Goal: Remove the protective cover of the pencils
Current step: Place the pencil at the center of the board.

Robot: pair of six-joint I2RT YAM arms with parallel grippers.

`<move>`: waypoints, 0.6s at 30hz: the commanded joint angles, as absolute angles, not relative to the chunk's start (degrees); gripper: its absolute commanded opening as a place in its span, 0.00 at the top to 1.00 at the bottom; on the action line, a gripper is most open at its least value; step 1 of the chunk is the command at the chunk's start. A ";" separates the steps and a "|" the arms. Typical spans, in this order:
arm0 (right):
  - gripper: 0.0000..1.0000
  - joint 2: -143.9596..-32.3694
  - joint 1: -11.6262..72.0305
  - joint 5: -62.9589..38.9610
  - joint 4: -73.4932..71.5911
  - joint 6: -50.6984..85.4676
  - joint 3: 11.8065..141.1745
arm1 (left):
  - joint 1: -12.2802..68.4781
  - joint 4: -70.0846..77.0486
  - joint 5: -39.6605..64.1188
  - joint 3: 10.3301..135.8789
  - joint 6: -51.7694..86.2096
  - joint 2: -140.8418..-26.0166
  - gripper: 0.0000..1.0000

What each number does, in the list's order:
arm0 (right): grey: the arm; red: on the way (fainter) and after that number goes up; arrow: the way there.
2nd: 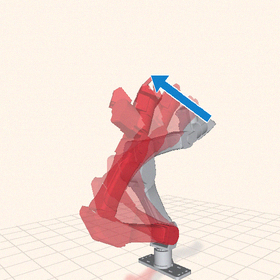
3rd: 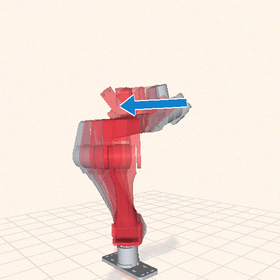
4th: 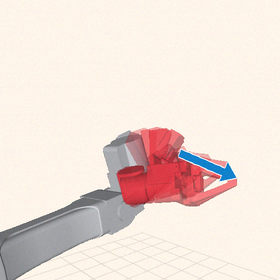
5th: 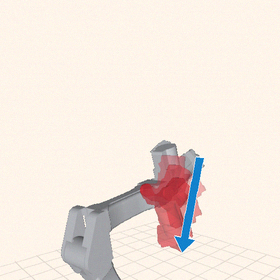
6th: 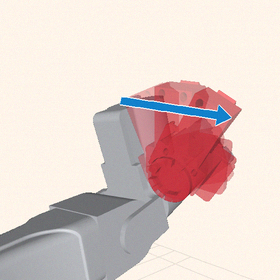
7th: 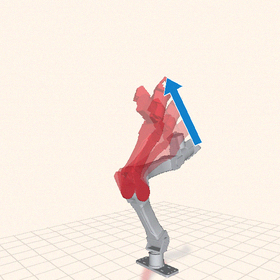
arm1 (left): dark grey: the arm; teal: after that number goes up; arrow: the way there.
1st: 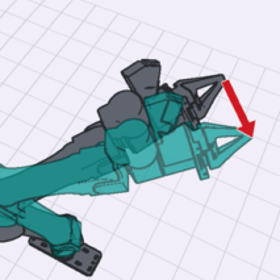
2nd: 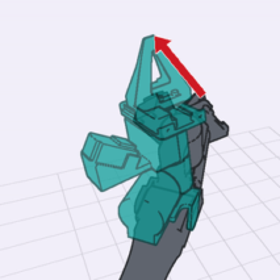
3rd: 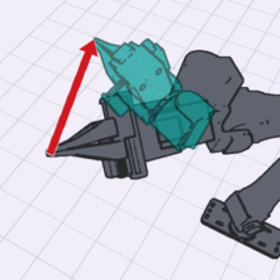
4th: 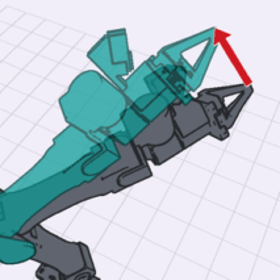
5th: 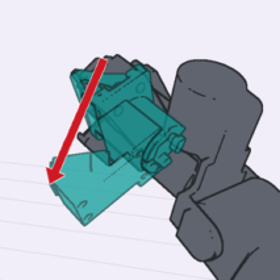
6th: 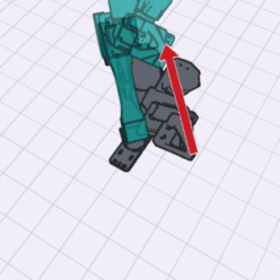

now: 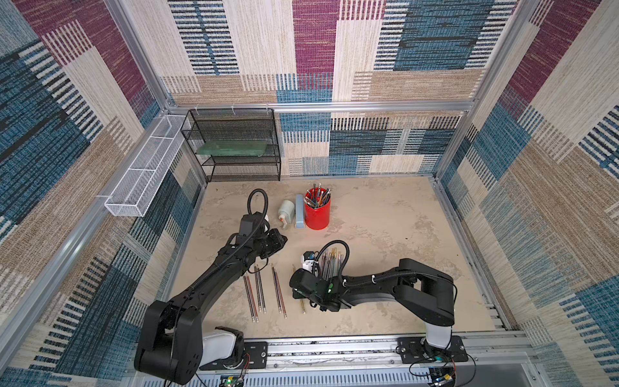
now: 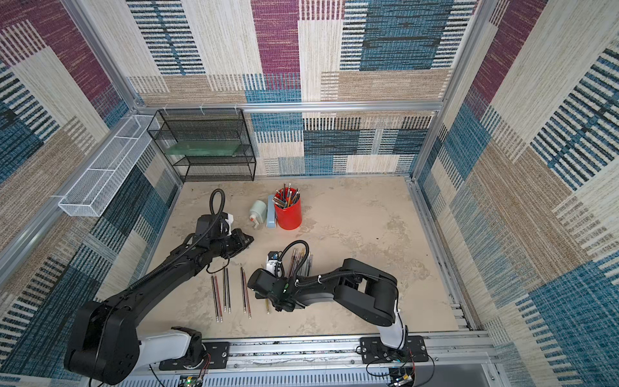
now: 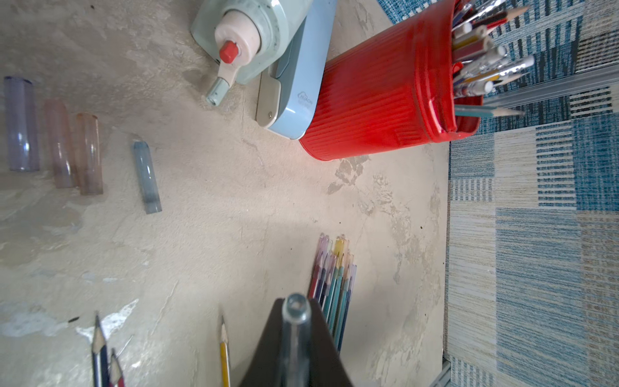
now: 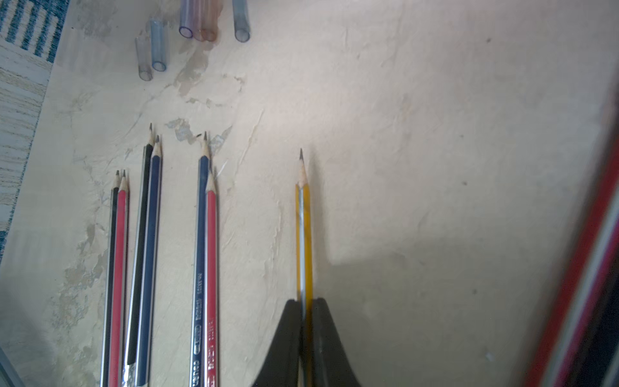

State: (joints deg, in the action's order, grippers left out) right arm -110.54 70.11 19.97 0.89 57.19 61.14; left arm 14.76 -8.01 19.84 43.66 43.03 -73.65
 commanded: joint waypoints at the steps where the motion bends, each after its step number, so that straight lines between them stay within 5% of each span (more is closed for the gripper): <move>1: 1.00 -111.18 70.46 20.39 2.28 59.21 61.78 | 14.68 -8.35 19.69 43.99 41.53 -74.05 0.98; 18: 0.96 -113.50 70.52 23.55 9.68 63.63 64.40 | 14.68 -7.39 20.39 44.13 42.03 -75.53 0.99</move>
State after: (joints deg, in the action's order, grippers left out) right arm -112.60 70.48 22.41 4.73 62.08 63.64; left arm 14.76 -7.99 19.90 43.81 42.89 -75.42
